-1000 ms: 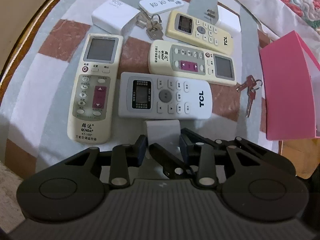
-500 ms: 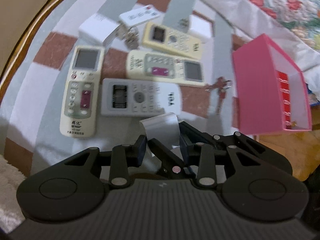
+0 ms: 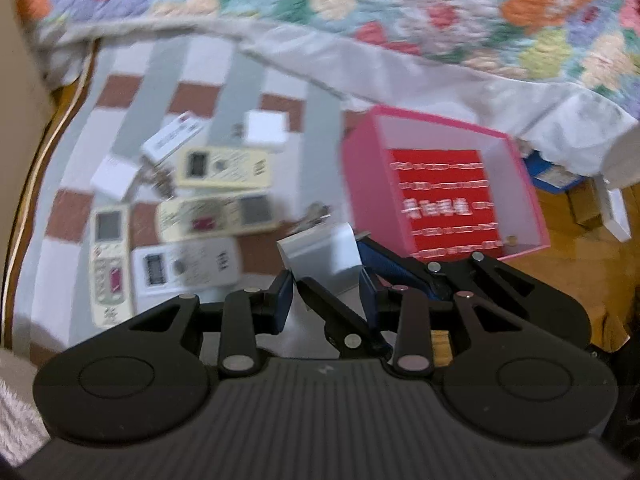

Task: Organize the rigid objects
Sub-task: 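Carry the white charger with the left gripper into the pink box and release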

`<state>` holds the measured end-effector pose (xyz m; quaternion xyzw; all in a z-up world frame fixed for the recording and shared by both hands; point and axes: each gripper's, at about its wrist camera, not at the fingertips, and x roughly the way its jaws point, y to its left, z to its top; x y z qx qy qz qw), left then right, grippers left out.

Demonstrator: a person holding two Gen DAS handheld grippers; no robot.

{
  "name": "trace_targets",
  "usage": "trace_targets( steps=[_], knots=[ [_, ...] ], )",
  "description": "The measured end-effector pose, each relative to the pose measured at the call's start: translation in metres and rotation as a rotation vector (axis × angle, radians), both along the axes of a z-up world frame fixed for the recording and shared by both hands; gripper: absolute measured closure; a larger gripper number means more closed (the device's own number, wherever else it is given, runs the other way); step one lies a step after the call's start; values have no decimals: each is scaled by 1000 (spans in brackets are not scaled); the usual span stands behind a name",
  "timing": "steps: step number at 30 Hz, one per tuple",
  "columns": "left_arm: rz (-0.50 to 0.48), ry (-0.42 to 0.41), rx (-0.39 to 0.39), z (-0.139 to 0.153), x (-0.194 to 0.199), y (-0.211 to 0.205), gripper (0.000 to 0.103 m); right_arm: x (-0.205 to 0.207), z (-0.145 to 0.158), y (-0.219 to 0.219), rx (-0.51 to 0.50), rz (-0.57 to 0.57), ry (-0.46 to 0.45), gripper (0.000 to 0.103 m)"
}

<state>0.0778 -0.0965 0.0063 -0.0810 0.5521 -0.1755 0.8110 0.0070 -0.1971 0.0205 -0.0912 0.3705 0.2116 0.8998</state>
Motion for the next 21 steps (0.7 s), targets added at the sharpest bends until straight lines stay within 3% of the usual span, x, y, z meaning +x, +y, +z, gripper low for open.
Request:
trace_targets(
  steps=[4, 10, 18, 21],
  knots=[
    [-67, -5, -16, 14, 5, -43, 69, 0, 15, -34, -30, -57, -22, 64],
    [-145, 12, -74, 5, 27, -114, 69, 9, 18, -94, -74, -166, -20, 64],
    [-233, 116, -95, -50, 74, -209, 69, 47, -19, -178, -102, -279, 72, 65],
    [-225, 192, -138, -75, 88, -232, 69, 58, -34, -199, -97, -374, 167, 65]
  ],
)
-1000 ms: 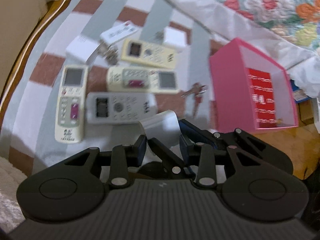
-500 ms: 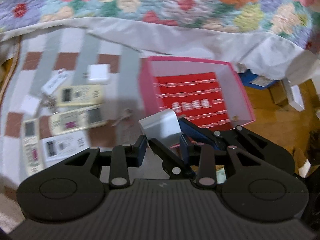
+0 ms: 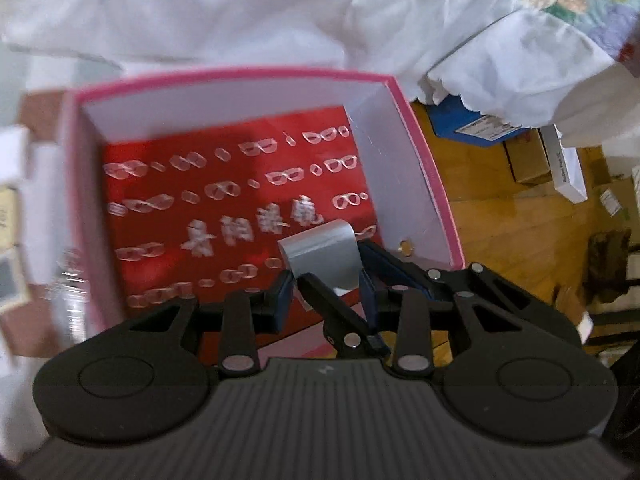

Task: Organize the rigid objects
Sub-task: 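Carry the white charger with the left gripper into the pink box and release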

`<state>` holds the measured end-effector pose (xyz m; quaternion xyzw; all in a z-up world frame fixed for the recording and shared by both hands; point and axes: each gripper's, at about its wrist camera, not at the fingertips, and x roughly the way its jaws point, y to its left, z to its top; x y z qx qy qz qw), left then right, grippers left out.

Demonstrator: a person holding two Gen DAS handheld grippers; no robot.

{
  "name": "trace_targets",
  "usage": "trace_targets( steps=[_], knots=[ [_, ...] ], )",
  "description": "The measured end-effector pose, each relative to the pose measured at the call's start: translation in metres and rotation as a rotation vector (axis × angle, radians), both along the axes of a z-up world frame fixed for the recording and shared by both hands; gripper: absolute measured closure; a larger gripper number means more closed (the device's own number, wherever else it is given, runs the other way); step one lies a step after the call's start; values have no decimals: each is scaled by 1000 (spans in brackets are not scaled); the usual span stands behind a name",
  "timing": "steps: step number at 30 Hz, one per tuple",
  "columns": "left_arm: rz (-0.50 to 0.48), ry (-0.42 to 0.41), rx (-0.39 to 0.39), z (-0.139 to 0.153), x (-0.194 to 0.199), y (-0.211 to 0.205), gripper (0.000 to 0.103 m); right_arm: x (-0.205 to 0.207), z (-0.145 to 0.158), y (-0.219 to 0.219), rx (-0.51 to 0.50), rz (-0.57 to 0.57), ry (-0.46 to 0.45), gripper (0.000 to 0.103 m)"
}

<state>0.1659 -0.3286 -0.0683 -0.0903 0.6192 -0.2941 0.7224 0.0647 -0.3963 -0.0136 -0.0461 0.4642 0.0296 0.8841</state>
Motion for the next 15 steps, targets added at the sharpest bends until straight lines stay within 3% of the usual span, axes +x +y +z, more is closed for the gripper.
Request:
trace_targets(
  steps=[6, 8, 10, 12, 15],
  knots=[
    [-14, -6, -1, -26, 2, -31, 68, 6, -22, -26, 8, -66, 53, 65],
    [-8, -30, 0, -30, 1, -33, 62, 5, -29, -33, 13, -79, 72, 65],
    [1, -88, 28, -27, -2, -31, 54, 8, -36, -39, 5, -100, 90, 55],
    [-23, -154, 54, -19, -6, -25, 45, 7, -38, -49, 3, -119, 79, 52],
    [-45, -193, 61, 1, -5, -5, 45, 1, -26, -61, 113, -164, 58, 52]
  ],
)
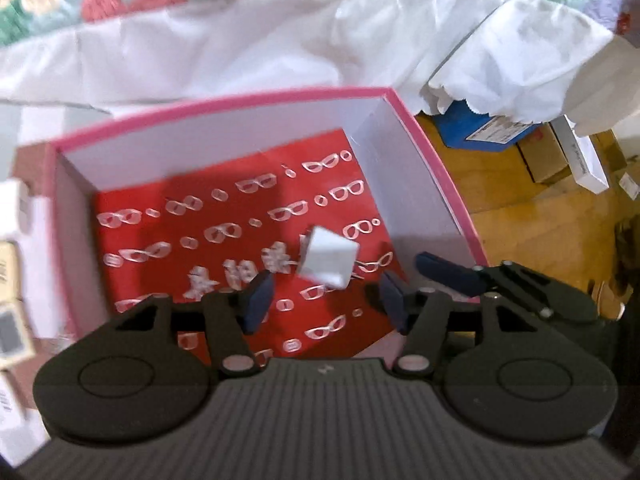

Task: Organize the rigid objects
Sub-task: 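Carry the white charger with the left gripper into the pink box and release, then move the left gripper back to the white TCL remote and grasp it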

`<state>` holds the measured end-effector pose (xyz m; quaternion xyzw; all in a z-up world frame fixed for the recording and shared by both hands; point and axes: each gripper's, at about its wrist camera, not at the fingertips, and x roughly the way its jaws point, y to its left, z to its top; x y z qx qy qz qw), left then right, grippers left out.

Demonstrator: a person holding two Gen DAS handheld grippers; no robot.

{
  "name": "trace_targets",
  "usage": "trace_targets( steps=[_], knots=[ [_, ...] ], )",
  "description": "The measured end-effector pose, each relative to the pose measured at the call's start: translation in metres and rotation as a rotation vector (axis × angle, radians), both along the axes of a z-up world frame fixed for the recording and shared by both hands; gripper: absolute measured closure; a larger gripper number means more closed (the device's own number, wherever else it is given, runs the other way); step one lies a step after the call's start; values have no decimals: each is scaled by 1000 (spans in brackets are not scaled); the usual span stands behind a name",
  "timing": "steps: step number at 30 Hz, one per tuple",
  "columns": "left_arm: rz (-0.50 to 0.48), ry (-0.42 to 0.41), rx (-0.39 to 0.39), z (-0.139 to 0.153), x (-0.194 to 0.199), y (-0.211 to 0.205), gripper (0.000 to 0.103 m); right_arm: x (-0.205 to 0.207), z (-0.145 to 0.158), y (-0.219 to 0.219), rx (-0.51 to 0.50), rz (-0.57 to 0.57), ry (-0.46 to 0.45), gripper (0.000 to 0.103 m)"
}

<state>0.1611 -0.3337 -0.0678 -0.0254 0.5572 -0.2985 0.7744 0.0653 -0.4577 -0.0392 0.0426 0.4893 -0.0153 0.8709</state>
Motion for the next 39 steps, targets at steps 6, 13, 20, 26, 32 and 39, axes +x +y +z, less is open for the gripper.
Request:
trace_targets(
  steps=[6, 13, 20, 26, 32, 39],
  knots=[
    [-47, -74, 3, 42, -2, 54, 45, -16, 34, 34, -15, 118, -32, 52],
    [-79, -102, 47, 81, -15, 127, 45, -30, 78, 103, 108, 300, -59, 52],
    [-83, -131, 174, 88, -25, 197, 43, -26, 95, 180, 290, 463, -29, 51],
    [-8, -30, 234, 48, -25, 254, 42, -23, 66, 241, 301, 619, 4, 32],
    [128, -57, 220, 11, -30, 276, 36, -6, -7, 283, 232, 740, 20, 26],
    [302, 27, 228, -43, -17, 303, 33, 26, -72, 293, 268, 647, 50, 26]
  ],
)
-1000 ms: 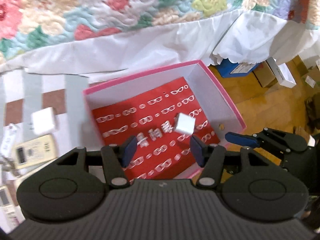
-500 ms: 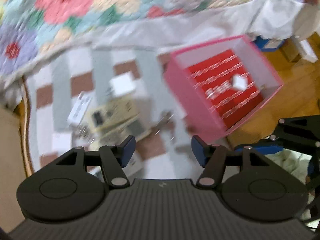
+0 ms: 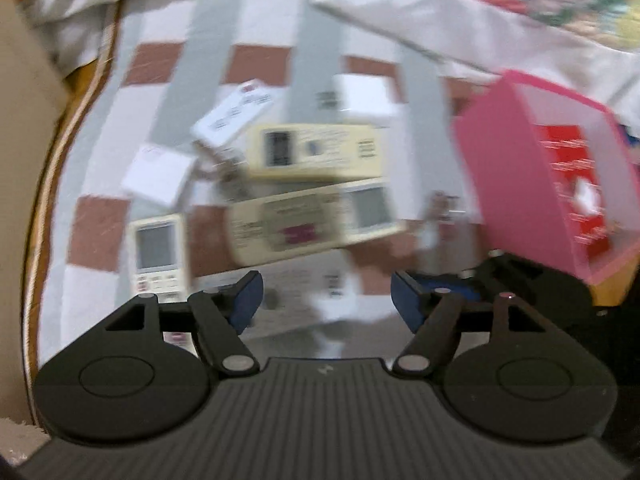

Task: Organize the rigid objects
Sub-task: 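Move the left gripper back to the white TCL remote and grasp it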

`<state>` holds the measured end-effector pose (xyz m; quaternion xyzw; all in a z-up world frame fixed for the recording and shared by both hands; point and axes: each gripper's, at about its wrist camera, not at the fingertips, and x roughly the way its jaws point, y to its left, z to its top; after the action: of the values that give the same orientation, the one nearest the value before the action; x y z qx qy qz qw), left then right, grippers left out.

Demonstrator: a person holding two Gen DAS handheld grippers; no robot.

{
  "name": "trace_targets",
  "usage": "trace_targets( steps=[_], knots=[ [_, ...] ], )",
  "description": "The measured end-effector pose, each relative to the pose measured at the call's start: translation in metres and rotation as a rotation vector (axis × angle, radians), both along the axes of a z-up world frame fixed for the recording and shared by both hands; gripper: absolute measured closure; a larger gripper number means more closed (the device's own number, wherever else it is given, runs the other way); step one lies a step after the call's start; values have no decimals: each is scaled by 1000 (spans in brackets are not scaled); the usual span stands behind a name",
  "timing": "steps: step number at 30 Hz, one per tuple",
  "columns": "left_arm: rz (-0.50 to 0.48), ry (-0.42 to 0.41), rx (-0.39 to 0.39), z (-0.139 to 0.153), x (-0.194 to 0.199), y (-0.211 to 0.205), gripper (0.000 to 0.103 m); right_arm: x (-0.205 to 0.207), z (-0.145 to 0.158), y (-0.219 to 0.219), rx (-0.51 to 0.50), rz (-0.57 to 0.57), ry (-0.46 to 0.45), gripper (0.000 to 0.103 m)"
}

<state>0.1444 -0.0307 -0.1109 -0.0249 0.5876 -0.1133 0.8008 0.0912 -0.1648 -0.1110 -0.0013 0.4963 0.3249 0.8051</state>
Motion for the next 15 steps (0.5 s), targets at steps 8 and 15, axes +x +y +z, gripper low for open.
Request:
trace_targets(
  steps=[8, 15],
  knots=[
    [159, 40, -76, -36, 8, 37, 33, 19, -36, 22, -115, 59, 16, 22],
    [195, 53, -109, -48, 17, 38, 29, 10, -40, 33, -155, 136, -59, 14]
  ],
)
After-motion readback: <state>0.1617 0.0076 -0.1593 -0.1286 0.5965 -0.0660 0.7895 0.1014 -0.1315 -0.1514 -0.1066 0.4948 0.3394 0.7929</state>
